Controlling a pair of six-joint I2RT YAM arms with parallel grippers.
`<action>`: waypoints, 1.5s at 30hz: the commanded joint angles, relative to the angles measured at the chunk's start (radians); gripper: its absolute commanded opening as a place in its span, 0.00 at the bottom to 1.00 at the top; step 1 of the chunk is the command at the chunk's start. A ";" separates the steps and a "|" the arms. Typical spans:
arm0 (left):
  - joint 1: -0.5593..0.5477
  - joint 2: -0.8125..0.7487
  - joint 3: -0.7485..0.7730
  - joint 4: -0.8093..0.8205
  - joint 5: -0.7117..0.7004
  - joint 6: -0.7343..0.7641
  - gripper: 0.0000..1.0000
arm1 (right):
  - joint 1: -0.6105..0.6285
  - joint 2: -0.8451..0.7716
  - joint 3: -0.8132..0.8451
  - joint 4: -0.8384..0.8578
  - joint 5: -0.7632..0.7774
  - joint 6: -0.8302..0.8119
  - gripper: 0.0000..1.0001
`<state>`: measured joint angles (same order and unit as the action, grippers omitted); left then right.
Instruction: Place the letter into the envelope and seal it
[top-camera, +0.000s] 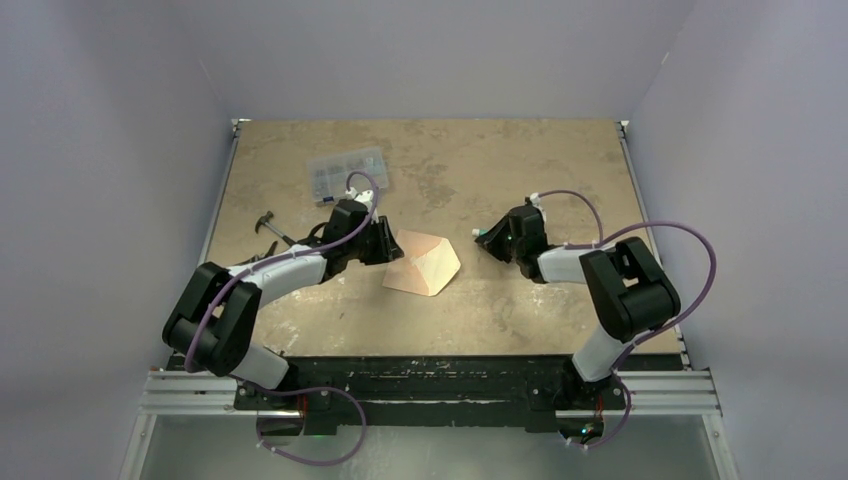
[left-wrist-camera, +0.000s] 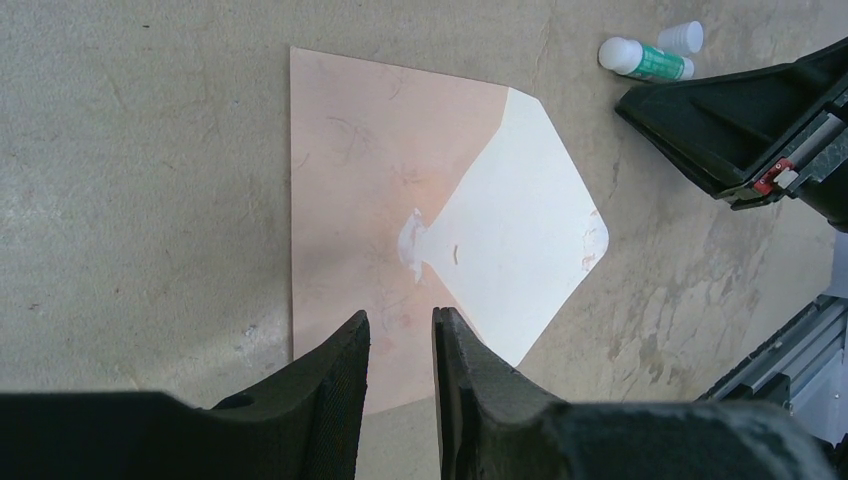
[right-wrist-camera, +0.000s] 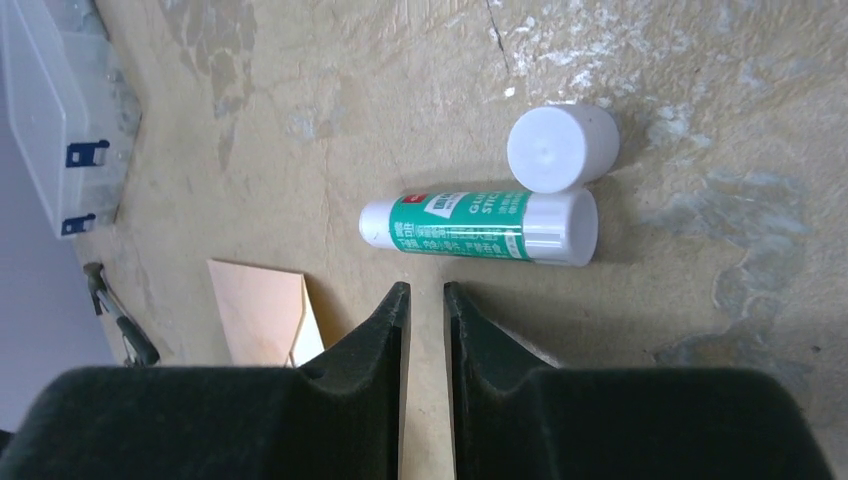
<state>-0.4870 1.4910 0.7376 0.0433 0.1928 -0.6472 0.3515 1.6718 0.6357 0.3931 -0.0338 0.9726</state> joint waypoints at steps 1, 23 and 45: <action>-0.002 0.008 -0.003 0.023 -0.015 -0.009 0.29 | 0.021 0.029 0.054 -0.015 0.138 0.072 0.21; -0.002 0.039 -0.032 0.027 -0.025 -0.009 0.26 | 0.043 -0.069 0.081 -0.083 -0.029 -0.106 0.15; -0.127 0.210 0.009 0.036 -0.018 -0.039 0.00 | 0.083 -0.052 -0.003 -0.003 -0.365 -0.234 0.05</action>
<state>-0.5850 1.6569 0.7334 0.1143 0.1741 -0.6941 0.4267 1.6421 0.6285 0.3023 -0.3325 0.7719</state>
